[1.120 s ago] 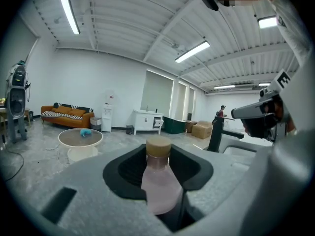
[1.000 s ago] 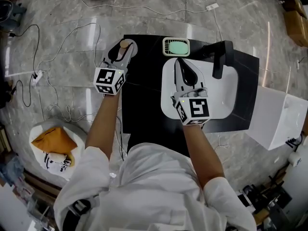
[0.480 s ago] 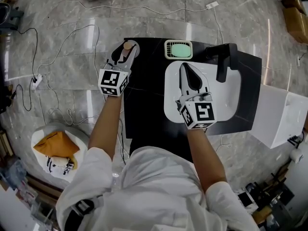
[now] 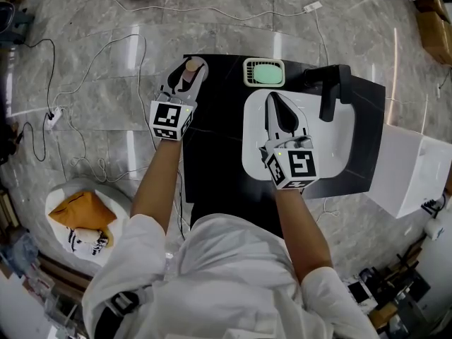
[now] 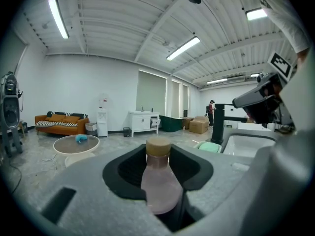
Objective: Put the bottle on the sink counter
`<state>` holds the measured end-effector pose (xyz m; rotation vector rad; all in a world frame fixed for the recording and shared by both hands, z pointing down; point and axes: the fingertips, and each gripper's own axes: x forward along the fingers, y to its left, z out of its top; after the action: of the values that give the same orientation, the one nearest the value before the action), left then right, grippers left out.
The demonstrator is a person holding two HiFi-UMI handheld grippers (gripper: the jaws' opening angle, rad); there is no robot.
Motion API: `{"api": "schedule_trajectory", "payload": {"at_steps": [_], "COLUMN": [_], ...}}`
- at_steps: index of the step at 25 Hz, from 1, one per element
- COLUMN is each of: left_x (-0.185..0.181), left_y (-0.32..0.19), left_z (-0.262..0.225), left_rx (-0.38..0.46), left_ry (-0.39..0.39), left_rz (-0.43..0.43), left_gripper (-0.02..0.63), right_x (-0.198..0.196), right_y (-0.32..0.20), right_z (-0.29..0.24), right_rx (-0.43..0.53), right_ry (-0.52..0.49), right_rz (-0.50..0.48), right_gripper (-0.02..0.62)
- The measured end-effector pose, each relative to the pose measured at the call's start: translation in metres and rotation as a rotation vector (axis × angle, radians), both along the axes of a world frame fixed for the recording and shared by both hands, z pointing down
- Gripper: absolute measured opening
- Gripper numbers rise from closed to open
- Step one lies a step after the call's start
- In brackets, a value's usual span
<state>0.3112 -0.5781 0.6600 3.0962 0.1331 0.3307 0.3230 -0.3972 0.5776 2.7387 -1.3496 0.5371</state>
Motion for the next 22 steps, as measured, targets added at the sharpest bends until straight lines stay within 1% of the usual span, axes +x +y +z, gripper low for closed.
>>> {"api": "schedule_trajectory", "payload": {"at_steps": [8,16,19,22], "left_x": [0.001,0.000,-0.002,-0.010], "left_y": [0.002,0.003,0.000,0.000], "left_z": [0.000,-0.001,-0.007,-0.021], "left_rx": [-0.025,0.001,0.007,0.026], "left_ry": [0.003,-0.001,0.006,0.020], "left_rz": [0.017,0.026,0.023,0.026], "left_gripper": [0.150,0.154,0.184,0.186], "right_x": [-0.005,-0.005,-0.007,-0.010], "right_y": [-0.001,0.004,0.006,0.012], "right_z": [-0.003,-0.006,-0.007,-0.006], "right_rx": [0.006,0.010,0.015,0.016], "right_ry": [0.001,0.003,0.000,-0.003], "right_rz": [-0.006,0.002,0.002,0.008], "right_gripper": [0.015,0.015,0.015,0.015]}}
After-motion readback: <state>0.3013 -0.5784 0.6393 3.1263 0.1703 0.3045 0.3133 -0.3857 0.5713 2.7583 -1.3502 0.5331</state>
